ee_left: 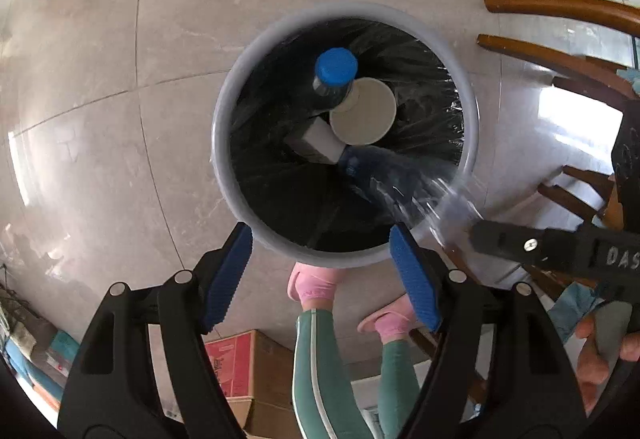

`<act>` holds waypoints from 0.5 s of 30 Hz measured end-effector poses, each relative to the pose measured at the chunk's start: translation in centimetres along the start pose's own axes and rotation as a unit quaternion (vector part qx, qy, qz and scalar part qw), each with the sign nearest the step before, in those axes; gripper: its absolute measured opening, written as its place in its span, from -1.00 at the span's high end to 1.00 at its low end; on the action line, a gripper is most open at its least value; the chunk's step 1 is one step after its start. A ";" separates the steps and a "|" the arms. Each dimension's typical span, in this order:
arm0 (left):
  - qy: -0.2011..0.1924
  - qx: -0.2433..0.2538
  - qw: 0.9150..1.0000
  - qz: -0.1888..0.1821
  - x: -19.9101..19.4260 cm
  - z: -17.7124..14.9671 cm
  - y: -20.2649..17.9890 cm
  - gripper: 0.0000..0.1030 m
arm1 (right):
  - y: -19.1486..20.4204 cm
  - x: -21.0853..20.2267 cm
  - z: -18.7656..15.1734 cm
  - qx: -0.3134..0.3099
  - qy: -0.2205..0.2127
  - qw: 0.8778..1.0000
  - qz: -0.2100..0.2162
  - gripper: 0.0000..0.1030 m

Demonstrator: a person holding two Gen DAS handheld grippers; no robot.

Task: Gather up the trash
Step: 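Open both tools to drop the box and bottle into the bin, then return both tools to the table toward the iced tea bottle and tray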

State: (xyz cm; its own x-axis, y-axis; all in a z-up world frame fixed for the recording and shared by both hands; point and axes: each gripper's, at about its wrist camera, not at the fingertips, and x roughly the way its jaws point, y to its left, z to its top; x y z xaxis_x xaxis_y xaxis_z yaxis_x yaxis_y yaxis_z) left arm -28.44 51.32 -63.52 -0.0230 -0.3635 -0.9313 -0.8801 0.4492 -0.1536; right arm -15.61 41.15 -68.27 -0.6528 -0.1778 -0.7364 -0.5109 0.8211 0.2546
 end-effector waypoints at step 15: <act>-0.053 0.038 0.998 0.000 -8.3 -4.0 -0.4 -0.34 | 2.3 -9.3 -7.6 -0.095 -0.068 0.993 0.005 -0.46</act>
State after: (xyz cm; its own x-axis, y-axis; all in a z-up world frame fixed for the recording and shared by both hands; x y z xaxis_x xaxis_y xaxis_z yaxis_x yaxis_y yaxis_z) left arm -29.78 50.88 -54.35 0.0310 -0.2767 -0.9604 -0.8411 0.5119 -0.1747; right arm -14.94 40.54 -56.04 -0.5836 -0.0839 -0.8077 -0.6092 0.7029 0.3672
